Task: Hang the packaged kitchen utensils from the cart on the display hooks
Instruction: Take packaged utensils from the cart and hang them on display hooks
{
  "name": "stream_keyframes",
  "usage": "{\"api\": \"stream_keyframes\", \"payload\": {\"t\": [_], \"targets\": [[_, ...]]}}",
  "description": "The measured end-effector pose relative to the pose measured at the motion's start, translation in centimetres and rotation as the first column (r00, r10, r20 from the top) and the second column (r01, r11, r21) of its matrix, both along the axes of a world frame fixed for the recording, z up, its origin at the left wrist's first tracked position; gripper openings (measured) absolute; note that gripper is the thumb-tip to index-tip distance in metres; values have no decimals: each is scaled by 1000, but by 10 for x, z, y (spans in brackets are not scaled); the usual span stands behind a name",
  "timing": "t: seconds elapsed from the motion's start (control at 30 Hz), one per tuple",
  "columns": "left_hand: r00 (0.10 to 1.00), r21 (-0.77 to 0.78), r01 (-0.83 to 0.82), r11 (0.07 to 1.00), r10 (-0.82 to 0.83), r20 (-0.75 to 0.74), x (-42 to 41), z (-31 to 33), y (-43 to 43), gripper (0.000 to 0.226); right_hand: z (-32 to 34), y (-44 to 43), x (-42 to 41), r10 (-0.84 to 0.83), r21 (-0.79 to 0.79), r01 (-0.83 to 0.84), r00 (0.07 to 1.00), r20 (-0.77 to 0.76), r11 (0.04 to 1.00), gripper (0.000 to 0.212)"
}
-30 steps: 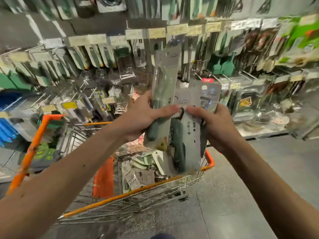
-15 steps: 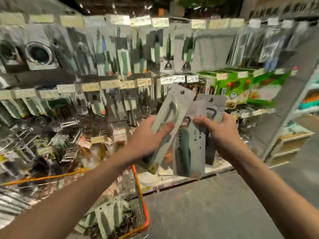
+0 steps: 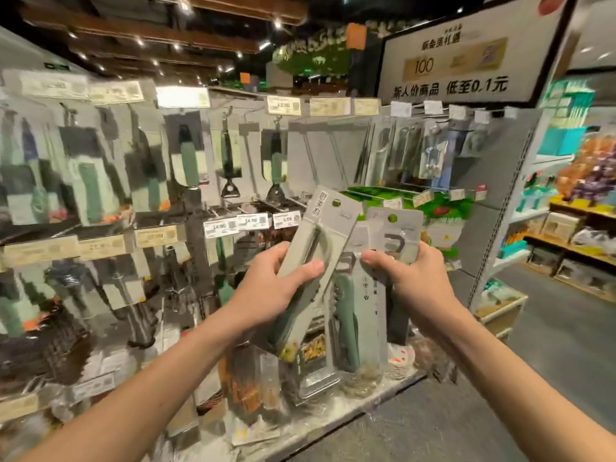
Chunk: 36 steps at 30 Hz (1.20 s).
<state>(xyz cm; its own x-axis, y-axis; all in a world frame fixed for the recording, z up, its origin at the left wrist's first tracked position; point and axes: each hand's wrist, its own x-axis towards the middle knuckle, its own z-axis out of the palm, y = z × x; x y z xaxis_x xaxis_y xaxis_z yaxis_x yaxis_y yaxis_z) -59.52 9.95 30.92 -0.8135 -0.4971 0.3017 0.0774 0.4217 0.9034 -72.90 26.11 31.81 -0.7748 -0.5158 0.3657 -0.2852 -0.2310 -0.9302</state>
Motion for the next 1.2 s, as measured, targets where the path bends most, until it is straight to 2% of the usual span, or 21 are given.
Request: {"api": "stream_keyframes", "payload": {"t": [0.1, 0.23, 0.33, 0.4, 0.5, 0.7, 0.87, 1.03, 1.13, 1.2], "targets": [[998, -4, 23, 1000, -23, -57, -69, 6, -19, 37, 11, -15, -57, -63, 44, 64, 998, -31, 997, 20], [994, 33, 33, 999, -30, -102, -150, 22, -34, 20, 30, -25, -122, -123, 45, 126, 990, -72, 991, 17], [992, 83, 45, 995, -35, -117, -203, 34, -33, 17, 38, -26, -167, -154, 25, 156, 985, -73, 987, 18], [991, 67, 28, 997, -19, -131, -235, 40, -28, 26, 39, -27, -199, -152, -2, 152, 988, -40, 988, 18], [996, -42, 5, 999, -8, -86, -284, 48, -22, 50, 42, -28, -246, -129, -27, 128, 991, -29, 991, 25], [983, -23, -64, 998, 59, -177, -370, 55, -21, 28, 46, -30, -347, -58, -56, 54, 996, -73, 997, 25], [971, 38, -165, 986, 169, -169, -427, 59, -20, 6, 48, -32, -427, -1, -28, -3, 991, -136, 1000, 25], [914, 47, -341, 939, 342, -219, -474, 80, -24, 5, 59, -46, -491, 59, 32, -55, 989, -135, 998, 55], [872, 42, -435, 900, 432, -228, -493, 92, -35, 19, 65, -57, -515, 104, -4, -105, 987, -123, 994, 30], [842, 14, -503, 864, 493, -217, -504, 100, -41, 29, 70, -62, -526, 97, -24, -101, 987, -131, 995, 26]]}}
